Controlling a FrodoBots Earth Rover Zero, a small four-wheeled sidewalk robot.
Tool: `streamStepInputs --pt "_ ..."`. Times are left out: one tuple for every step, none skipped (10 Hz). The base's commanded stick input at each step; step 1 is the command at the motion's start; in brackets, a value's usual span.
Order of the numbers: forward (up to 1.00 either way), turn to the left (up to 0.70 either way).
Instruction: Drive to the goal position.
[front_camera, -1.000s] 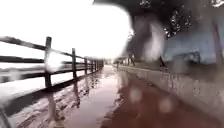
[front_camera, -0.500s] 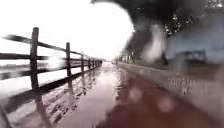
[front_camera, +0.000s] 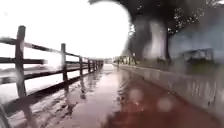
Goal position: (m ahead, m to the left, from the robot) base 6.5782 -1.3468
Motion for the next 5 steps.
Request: streamStepInputs --pt "1.0 0.0" --pt "1.0 0.0" --pt "1.0 0.0" --pt "1.0 0.0" --pt "1.0 0.0"
